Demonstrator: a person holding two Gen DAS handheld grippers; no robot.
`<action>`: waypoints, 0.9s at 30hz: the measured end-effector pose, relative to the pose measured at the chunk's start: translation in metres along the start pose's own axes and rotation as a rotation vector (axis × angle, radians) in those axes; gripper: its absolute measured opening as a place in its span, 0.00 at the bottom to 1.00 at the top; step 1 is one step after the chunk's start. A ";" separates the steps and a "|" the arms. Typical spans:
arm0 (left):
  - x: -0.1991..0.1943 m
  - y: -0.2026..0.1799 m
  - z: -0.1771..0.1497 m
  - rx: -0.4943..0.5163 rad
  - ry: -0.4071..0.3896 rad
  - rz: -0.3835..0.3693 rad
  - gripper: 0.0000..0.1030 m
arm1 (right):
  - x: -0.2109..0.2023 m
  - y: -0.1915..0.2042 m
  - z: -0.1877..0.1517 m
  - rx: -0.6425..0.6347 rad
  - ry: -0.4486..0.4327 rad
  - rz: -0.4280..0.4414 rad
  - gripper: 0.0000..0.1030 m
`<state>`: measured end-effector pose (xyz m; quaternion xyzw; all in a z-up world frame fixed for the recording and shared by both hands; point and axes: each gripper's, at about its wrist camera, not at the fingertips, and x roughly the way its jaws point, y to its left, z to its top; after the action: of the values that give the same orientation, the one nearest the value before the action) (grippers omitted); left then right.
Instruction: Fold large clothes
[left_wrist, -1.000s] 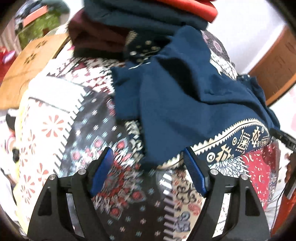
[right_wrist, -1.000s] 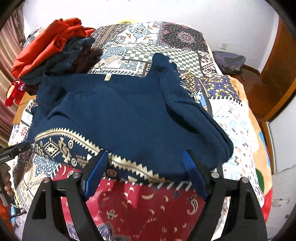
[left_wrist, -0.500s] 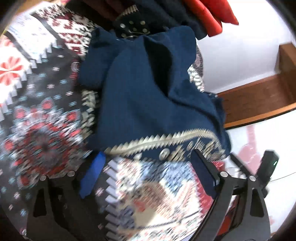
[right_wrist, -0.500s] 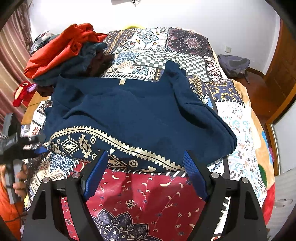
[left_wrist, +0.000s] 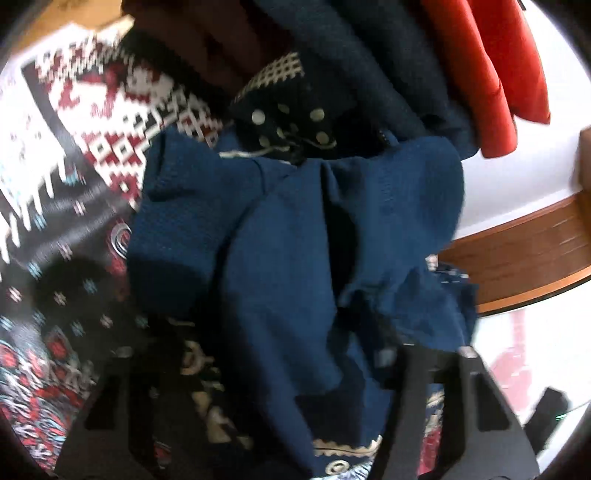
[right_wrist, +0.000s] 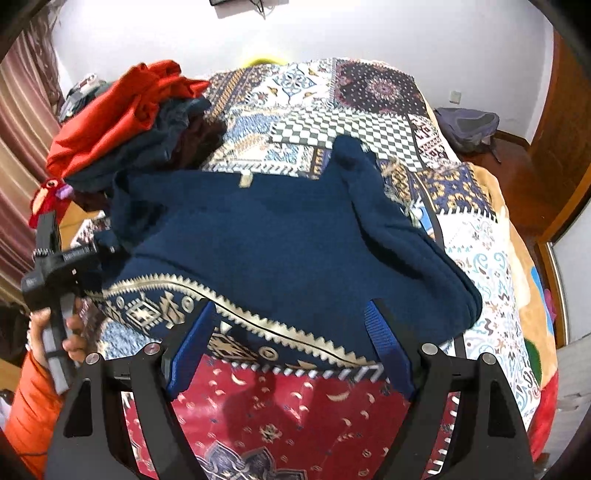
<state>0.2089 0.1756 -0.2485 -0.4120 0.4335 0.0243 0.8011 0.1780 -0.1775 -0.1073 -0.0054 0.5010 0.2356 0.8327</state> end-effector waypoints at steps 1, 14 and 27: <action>-0.003 -0.002 -0.001 0.004 -0.010 0.001 0.34 | -0.001 0.003 0.002 -0.002 -0.003 0.002 0.78; -0.134 -0.013 -0.014 0.154 -0.153 -0.113 0.14 | 0.005 0.067 0.018 -0.106 -0.015 0.059 0.78; -0.208 -0.043 -0.038 0.289 -0.294 0.021 0.14 | 0.102 0.160 -0.002 -0.260 0.180 0.205 0.78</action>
<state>0.0707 0.1873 -0.0830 -0.2803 0.3153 0.0299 0.9062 0.1520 0.0042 -0.1572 -0.0829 0.5368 0.3807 0.7483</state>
